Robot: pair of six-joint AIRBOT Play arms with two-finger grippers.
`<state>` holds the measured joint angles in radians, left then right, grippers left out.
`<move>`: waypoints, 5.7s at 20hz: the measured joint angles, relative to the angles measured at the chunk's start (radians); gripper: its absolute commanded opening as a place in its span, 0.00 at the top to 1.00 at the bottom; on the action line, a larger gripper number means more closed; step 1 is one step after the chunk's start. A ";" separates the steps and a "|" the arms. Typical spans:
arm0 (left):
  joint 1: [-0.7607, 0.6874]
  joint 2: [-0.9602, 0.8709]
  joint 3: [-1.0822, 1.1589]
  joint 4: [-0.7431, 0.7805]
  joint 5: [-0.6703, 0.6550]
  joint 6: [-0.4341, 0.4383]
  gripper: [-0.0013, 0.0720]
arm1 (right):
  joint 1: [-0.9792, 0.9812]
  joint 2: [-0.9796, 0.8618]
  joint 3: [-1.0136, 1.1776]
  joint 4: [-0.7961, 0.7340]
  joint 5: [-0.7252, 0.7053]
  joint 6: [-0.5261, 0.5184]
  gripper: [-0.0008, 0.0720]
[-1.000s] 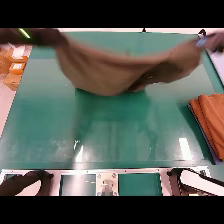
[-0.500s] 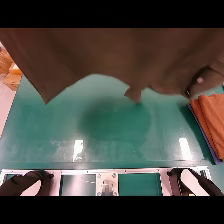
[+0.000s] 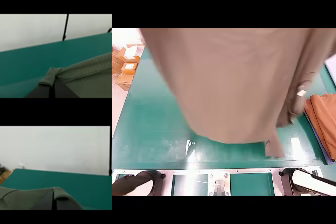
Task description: Fold the shirts.
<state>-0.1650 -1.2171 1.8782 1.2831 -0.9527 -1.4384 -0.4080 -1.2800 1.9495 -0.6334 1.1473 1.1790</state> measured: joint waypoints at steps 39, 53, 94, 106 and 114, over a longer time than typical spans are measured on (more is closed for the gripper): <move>0.270 -0.306 -0.844 -0.274 -0.222 0.062 0.34 | -0.156 0.075 -1.225 -0.422 -0.040 0.226 0.50; 0.270 -0.303 -0.992 -0.478 -0.087 0.174 0.95 | -0.112 0.025 -1.278 -0.330 -0.133 0.230 0.40; 0.274 0.241 -0.333 -0.254 -0.111 0.088 0.95 | -0.112 0.449 -0.637 0.033 -0.243 -0.061 0.96; 0.274 -0.443 -0.482 -0.580 0.164 0.280 0.95 | 0.069 -0.328 -0.663 0.128 -0.436 -0.117 0.96; 0.283 -0.549 -0.309 -0.605 0.140 0.268 0.95 | 0.022 -0.463 -0.445 0.140 -0.269 -0.092 0.96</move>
<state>0.1181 -1.7657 1.5688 0.6777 -0.8127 -1.1706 -0.3859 -1.7435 1.5043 -0.4938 0.8783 1.0870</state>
